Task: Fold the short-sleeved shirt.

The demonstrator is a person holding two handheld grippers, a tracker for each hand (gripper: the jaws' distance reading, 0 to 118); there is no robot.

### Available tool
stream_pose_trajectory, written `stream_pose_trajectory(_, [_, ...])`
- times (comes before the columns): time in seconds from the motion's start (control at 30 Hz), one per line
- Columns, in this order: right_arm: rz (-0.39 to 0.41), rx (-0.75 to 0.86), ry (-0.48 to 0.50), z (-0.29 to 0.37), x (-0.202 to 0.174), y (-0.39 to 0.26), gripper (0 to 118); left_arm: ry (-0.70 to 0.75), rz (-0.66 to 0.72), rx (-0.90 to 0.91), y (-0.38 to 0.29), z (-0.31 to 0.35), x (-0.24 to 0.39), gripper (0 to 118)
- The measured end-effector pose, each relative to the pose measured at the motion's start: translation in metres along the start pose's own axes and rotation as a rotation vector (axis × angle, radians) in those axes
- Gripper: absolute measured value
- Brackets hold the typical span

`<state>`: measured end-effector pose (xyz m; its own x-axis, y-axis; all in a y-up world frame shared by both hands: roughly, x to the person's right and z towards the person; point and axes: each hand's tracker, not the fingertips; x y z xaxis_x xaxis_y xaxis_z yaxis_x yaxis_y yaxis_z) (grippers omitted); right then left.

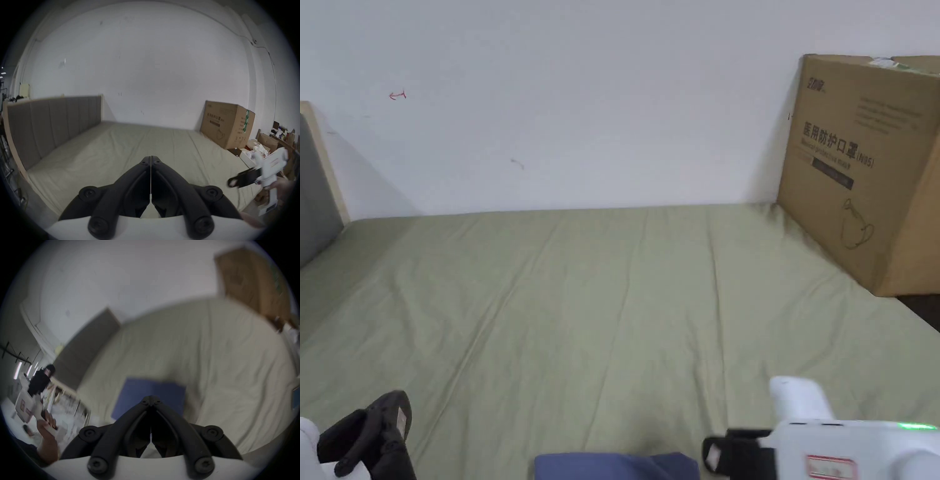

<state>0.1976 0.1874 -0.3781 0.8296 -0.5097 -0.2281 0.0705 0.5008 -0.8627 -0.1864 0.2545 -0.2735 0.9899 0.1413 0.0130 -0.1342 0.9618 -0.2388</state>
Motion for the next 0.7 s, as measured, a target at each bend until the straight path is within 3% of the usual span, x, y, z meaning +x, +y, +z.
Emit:
stream_pose_trajectory(0.07, [0.07,-0.11,-0.054,-0.043,0.014,0.006,0,-0.004,0.023,-0.072,-0.008,-0.011,-0.011,0])
stream_pose_trajectory(0.1, [0.095,-0.157,-0.131,-0.06,0.02,0.007,0,-0.02,0.044,-0.111,-0.012,-0.016,-0.016,0])
stream_pose_trajectory(0.17, [0.086,-0.276,-0.248,-0.09,0.034,0.006,0,-0.056,0.116,-0.199,-0.02,-0.031,-0.029,0])
stream_pose_trajectory(0.3, [0.035,-0.296,-0.21,-0.107,0.05,0.001,0,-0.392,0.448,-0.544,-0.046,-0.094,-0.071,3])
stream_pose_trajectory(0.33, [0.032,-0.301,-0.206,-0.108,0.051,0.004,0,-0.473,0.53,-0.612,-0.059,-0.113,-0.08,21])
stream_pose_trajectory(0.37, [0.027,-0.309,-0.2,-0.108,0.053,0.006,0,-0.537,0.597,-0.679,-0.071,-0.129,-0.087,46])
stream_pose_trajectory(0.43, [0.009,-0.314,-0.188,-0.105,0.054,0.005,0,-0.585,0.689,-0.769,-0.095,-0.157,-0.096,110])
stream_pose_trajectory(0.47, [0.005,-0.313,-0.183,-0.104,0.055,0.005,0,-0.609,0.71,-0.802,-0.105,-0.17,-0.099,116])
stream_pose_trajectory(0.7, [-0.023,-0.314,-0.16,-0.105,0.06,0.004,0,-0.849,1.034,-1.031,-0.183,-0.249,-0.09,115])
